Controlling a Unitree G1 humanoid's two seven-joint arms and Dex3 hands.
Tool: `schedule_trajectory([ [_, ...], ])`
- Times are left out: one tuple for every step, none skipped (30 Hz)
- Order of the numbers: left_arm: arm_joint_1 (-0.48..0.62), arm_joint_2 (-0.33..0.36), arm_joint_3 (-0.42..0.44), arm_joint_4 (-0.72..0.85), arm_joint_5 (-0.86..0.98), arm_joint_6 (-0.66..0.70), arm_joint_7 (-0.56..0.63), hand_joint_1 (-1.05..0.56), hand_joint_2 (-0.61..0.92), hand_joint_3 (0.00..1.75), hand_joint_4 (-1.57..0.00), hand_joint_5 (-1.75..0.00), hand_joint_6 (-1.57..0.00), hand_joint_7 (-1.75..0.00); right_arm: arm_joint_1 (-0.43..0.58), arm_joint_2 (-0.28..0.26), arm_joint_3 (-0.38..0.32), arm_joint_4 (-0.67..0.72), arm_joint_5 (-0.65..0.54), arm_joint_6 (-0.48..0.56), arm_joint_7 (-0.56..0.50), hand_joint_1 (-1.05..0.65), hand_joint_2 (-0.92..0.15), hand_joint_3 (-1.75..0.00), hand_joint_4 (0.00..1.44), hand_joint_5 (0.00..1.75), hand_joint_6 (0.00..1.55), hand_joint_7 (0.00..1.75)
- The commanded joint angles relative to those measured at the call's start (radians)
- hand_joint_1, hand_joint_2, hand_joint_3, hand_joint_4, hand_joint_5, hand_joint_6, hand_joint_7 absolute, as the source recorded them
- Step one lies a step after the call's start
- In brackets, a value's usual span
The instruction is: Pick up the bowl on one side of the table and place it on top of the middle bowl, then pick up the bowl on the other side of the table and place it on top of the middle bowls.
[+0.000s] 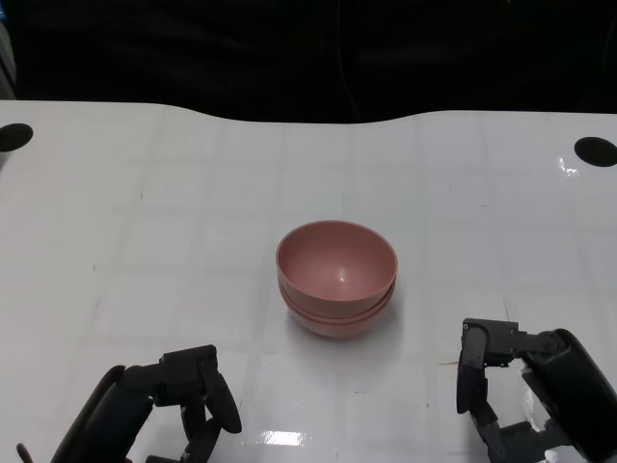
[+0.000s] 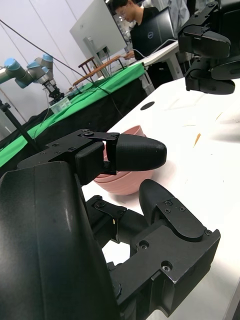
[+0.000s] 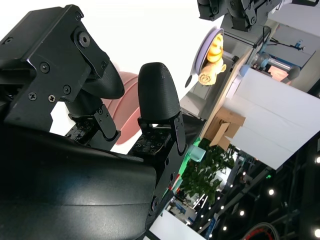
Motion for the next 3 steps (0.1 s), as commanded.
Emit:
schedule_trajectory([
  [-0.005, 0.001, 0.007, 0.008, 0.002, 0.003, 0.005, -0.05, 0.39, 1.39, -0.82, -1.75, -0.75, -1.52, -0.013, -0.014, -0.018, 0.02, 0.025, -0.01, 0.023, 0.09, -0.19, -1.68, 0.98, 1.75, 0.79, 1.72],
  [-0.005, -0.001, 0.006, 0.011, 0.004, 0.0, 0.005, -0.05, 0.4, 1.39, -0.82, -1.75, -0.75, -1.51, -0.013, -0.014, -0.02, 0.024, 0.026, -0.012, 0.027, 0.09, -0.19, -1.68, 0.98, 1.75, 0.79, 1.72],
  [-0.005, -0.002, 0.006, 0.013, 0.005, -0.001, 0.005, -0.05, 0.39, 1.39, -0.82, -1.75, -0.75, -1.51, -0.013, -0.013, -0.021, 0.026, 0.026, -0.014, 0.03, 0.09, -0.19, -1.68, 0.98, 1.75, 0.79, 1.72],
])
